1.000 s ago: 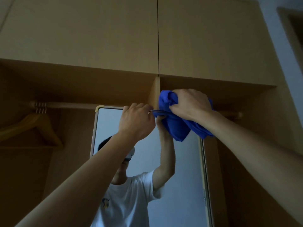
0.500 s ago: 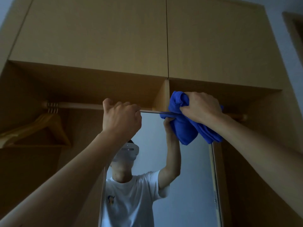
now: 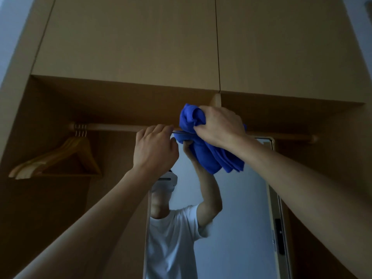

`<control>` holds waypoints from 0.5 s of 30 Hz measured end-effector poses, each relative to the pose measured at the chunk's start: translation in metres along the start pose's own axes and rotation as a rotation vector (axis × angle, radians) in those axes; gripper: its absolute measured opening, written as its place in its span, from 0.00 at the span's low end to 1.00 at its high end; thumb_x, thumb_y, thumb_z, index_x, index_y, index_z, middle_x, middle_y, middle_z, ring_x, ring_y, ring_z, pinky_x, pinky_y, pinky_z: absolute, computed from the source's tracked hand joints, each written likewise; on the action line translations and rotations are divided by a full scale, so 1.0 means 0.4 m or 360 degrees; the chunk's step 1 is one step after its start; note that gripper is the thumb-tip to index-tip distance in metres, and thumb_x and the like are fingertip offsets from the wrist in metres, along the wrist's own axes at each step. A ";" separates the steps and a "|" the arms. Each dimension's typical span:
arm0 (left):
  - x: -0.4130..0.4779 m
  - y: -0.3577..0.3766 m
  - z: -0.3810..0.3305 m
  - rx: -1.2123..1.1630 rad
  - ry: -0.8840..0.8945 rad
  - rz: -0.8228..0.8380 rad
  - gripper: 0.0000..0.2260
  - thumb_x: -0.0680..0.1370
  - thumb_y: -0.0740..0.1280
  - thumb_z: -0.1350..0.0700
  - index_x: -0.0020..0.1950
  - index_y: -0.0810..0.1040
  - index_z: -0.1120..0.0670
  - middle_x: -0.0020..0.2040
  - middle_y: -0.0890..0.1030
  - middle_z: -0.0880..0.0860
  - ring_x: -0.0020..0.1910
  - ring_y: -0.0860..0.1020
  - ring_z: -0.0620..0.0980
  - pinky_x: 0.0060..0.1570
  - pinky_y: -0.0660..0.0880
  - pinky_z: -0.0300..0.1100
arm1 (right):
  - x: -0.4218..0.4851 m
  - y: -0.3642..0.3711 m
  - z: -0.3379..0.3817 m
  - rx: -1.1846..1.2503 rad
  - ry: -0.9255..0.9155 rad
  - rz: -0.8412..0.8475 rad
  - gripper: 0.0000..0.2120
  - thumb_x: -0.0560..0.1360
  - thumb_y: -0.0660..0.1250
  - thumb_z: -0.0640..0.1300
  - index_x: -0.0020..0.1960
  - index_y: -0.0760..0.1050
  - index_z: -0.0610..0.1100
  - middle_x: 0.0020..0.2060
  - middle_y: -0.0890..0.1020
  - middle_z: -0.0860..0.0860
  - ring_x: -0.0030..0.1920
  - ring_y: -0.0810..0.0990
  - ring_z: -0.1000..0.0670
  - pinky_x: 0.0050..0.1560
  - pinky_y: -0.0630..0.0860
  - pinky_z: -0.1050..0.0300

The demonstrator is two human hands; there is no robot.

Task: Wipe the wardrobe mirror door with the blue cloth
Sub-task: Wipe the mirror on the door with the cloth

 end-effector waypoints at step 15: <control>-0.237 -0.003 0.065 -0.0466 -0.0221 0.0150 0.26 0.79 0.66 0.53 0.75 0.62 0.55 0.73 0.66 0.56 0.69 0.67 0.55 0.52 0.72 0.48 | -0.304 0.049 -0.073 0.0850 0.0374 0.0253 0.09 0.74 0.65 0.41 0.36 0.69 0.47 0.28 0.73 0.51 0.30 0.73 0.50 0.35 0.68 0.49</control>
Point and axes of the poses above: each hand's wrist, its own x-axis towards the middle knuckle, its own y-axis out of the palm, z = x × y, the point moved 8 cm from there along x, towards the middle knuckle
